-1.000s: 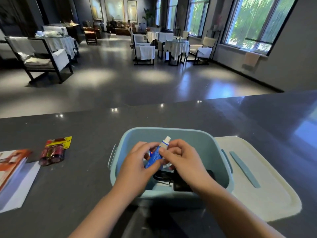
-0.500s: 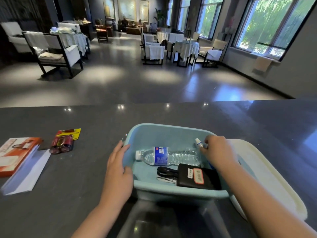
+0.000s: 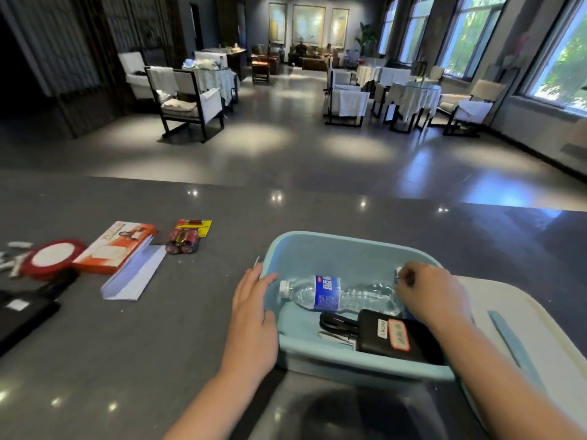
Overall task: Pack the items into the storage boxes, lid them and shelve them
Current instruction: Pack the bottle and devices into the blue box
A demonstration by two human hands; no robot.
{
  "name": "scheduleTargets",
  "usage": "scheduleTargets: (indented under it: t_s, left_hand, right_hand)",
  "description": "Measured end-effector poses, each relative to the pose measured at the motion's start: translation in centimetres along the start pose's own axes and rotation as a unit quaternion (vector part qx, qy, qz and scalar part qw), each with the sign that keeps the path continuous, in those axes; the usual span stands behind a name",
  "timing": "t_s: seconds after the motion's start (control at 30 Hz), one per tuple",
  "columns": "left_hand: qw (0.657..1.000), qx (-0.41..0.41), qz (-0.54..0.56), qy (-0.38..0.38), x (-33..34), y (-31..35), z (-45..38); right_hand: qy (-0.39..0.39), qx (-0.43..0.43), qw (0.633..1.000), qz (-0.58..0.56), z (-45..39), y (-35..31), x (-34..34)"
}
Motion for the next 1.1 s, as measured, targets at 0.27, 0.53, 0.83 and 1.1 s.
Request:
scheduleTargets:
  t_s: [0.27,0.53,0.83,1.1]
  left_hand:
    - [0.998,-0.038,-0.012,0.039,-1.6,0.0,1.7]
    - [0.993,-0.048,0.021,0.105,-7.4,-4.6,3.0]
    - [0.983,-0.117,-0.075,0.116,-19.8,-14.5,-1.1]
    - [0.986,-0.098,-0.134,0.026,-23.8,-20.4,-7.2]
  right_hand:
    - [-0.073,-0.050,0.991,-0.097,0.4,-2.6,-0.1]
    - [-0.038,-0.144,0.951,-0.269,5.8,-10.8,-1.0]
    - [-0.150,-0.266,0.901,-0.307,11.9,-29.8,5.3]
    - [-0.193,-0.095,0.922,-0.323,6.9,-37.3,12.4]
Point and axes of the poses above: each hand's wrist, its own z-axis away from the middle knuckle, its own x-axis out of the palm, y = z × x, the point moved 2 cm from there along -z, towards the middle knuckle, and after that the axes turned 3 degrees about -y, right-handed, at the moved point
